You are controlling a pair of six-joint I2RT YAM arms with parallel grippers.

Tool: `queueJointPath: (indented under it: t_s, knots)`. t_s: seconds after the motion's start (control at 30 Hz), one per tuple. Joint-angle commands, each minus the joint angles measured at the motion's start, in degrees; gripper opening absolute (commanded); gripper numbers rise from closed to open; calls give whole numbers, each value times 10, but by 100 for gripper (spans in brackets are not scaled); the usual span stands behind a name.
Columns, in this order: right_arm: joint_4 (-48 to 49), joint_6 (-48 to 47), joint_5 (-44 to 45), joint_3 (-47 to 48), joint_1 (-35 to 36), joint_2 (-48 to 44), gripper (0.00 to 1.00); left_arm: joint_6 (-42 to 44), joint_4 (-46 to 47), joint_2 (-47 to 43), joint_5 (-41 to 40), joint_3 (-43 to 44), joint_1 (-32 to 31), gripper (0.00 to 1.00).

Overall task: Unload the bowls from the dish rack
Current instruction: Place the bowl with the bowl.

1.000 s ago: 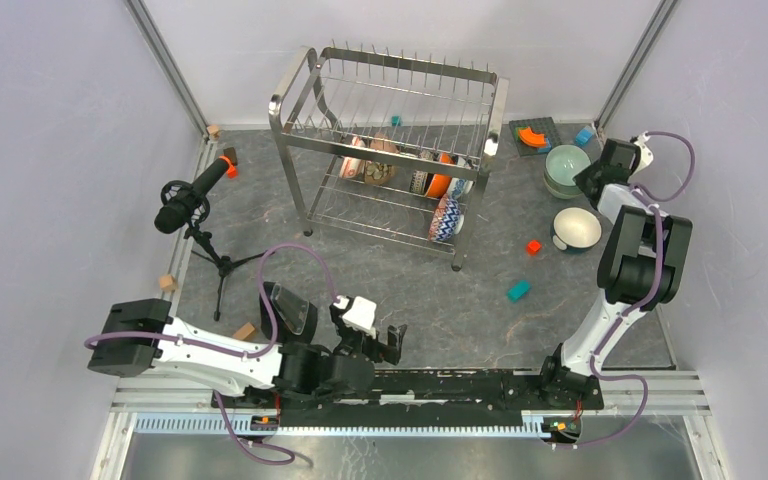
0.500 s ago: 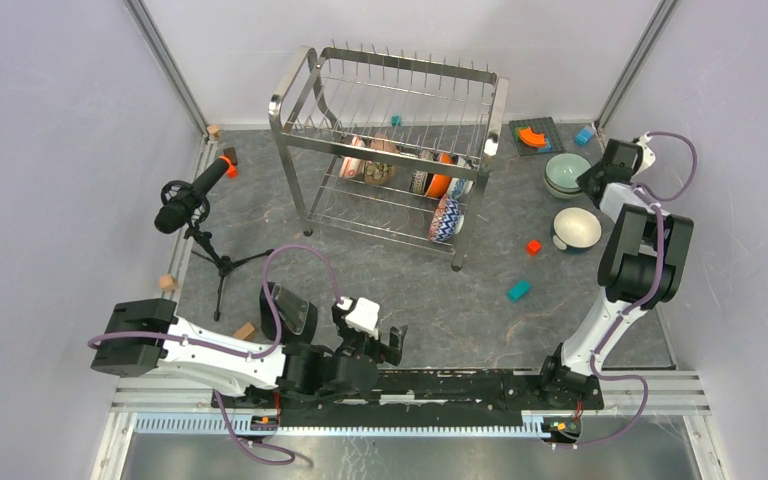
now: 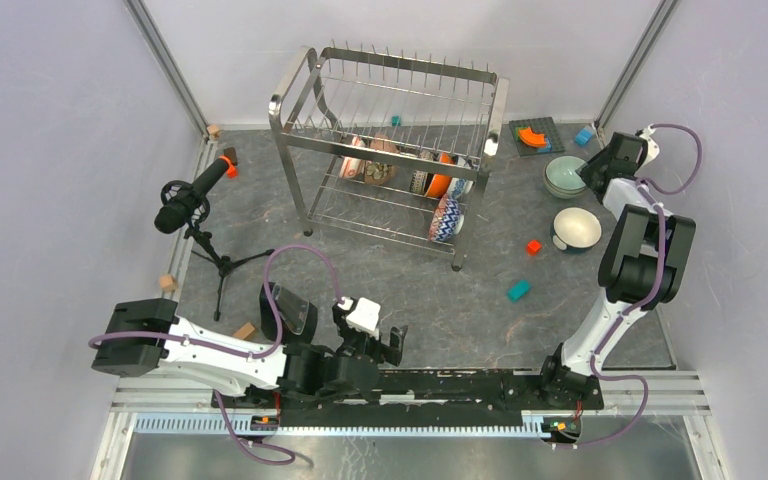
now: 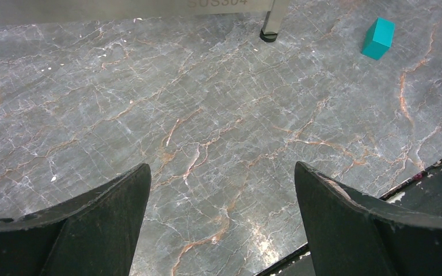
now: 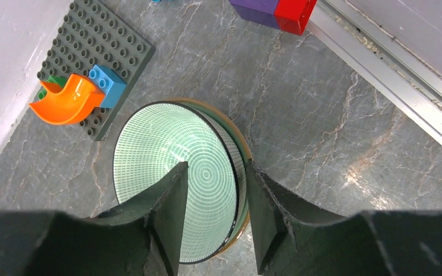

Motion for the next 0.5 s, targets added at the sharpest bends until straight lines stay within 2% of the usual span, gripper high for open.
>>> queueJointPath:
  t_s: [0.0, 0.13, 0.47]
  knots:
    - [-18, -26, 22, 27, -4, -39, 47, -26, 11, -9, -13, 12, 1, 100]
    - [-30, -43, 35, 23, -4, -39, 43, -28, 11, -16, -10, 8, 1, 100]
    - [-32, -57, 23, 26, -7, -12, 25, -28, 11, -41, -13, -10, 1, 100]
